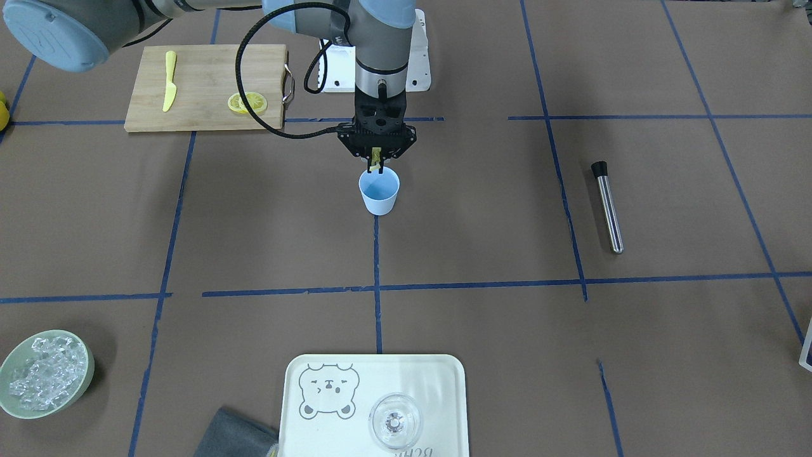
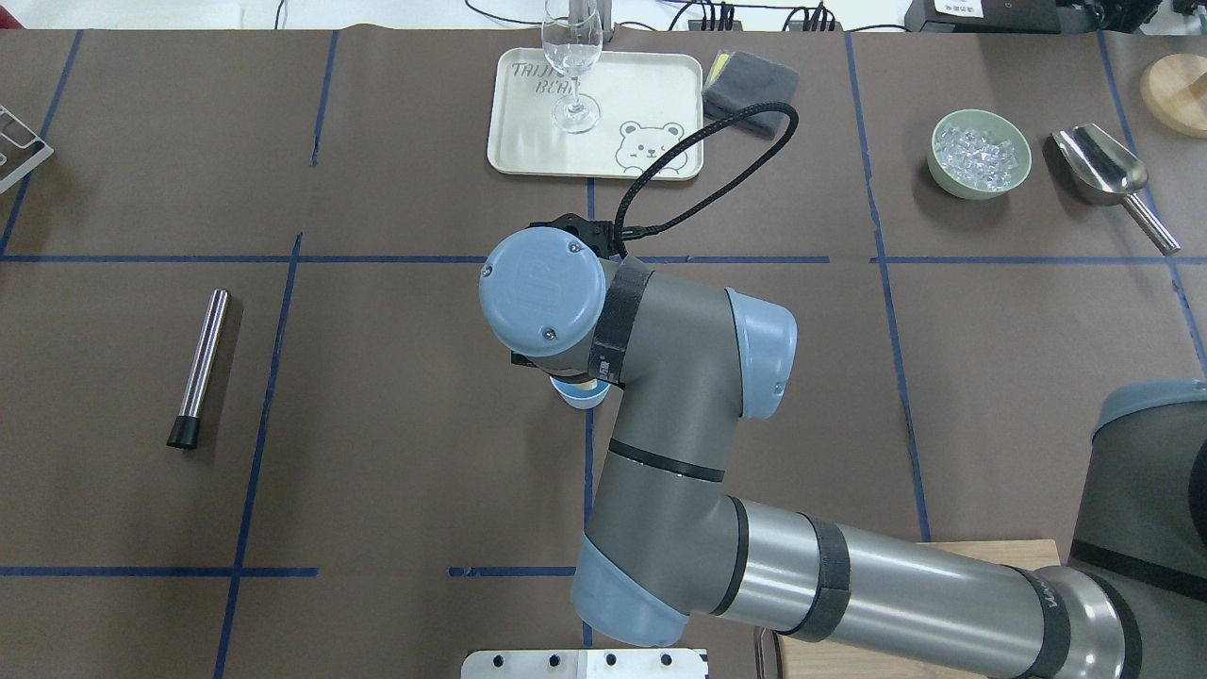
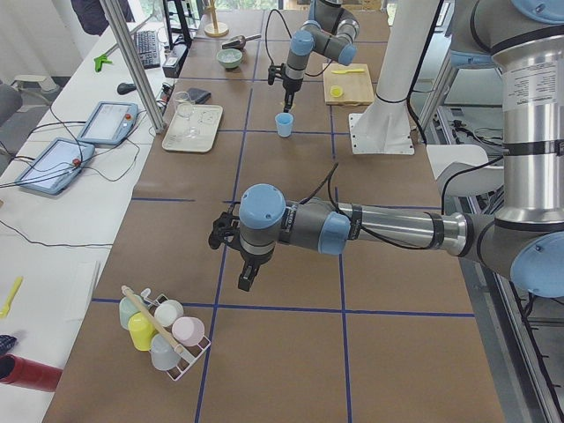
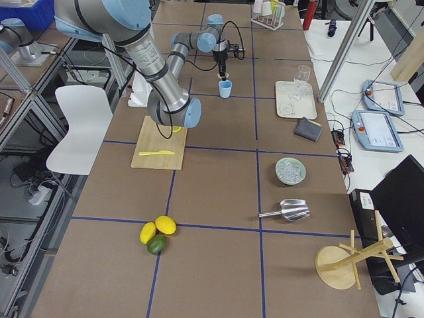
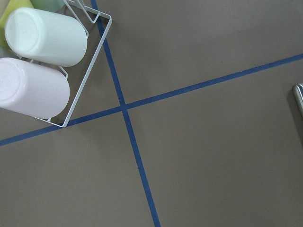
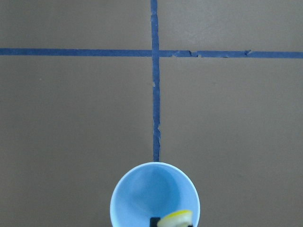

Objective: Squeeze lemon into cup
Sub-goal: 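Open the right gripper to drop the lemon slice into the cup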

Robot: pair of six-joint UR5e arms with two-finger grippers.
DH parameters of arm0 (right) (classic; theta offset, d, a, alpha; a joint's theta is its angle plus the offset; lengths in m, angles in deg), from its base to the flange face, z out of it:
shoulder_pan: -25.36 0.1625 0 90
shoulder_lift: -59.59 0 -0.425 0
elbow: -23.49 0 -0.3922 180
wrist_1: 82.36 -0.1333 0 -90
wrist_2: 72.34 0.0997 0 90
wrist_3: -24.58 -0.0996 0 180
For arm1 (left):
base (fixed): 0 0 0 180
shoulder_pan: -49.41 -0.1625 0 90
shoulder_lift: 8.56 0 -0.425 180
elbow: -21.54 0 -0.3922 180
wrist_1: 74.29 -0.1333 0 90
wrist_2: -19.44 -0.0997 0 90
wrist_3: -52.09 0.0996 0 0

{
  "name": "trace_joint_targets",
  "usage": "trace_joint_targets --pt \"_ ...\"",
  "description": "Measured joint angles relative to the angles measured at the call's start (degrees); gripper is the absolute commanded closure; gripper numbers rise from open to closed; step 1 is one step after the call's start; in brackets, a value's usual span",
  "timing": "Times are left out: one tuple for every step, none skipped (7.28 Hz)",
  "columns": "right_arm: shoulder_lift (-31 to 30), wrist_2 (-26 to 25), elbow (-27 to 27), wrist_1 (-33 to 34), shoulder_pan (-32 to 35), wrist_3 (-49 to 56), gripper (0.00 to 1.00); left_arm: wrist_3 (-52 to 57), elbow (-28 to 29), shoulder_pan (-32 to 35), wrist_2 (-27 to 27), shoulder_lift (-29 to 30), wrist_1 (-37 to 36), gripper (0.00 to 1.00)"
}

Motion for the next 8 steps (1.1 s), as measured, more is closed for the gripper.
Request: trace_joint_targets --pt "0.0 0.0 0.0 -0.1 0.0 0.1 0.01 0.0 0.0 0.0 0.0 0.0 0.0 0.0" --pt "-0.1 0.0 0.0 -0.1 0.0 0.2 0.01 0.0 0.0 0.0 0.0 0.0 0.0 0.0" --pt "-0.1 0.0 0.0 -0.1 0.0 0.3 0.01 0.0 0.0 0.0 0.0 0.0 0.0 0.0" --pt "-0.1 0.0 0.0 -0.1 0.0 0.3 0.0 0.0 0.1 0.0 0.0 0.0 0.0 0.0" --pt "-0.1 0.0 0.0 -0.1 0.0 0.3 0.0 0.0 0.1 -0.1 0.0 0.0 0.0 0.0" --pt "-0.1 0.1 0.2 -0.1 0.3 0.7 0.0 0.0 0.1 -0.1 0.0 0.0 0.0 0.0" --pt "-0.1 0.8 0.5 0.0 1.2 2.1 0.0 0.0 0.1 -0.1 -0.1 0.1 0.0 0.0" --pt "-0.3 2.6 0.7 0.0 3.2 4.5 0.0 0.0 0.2 -0.2 -0.1 0.3 0.1 0.0"
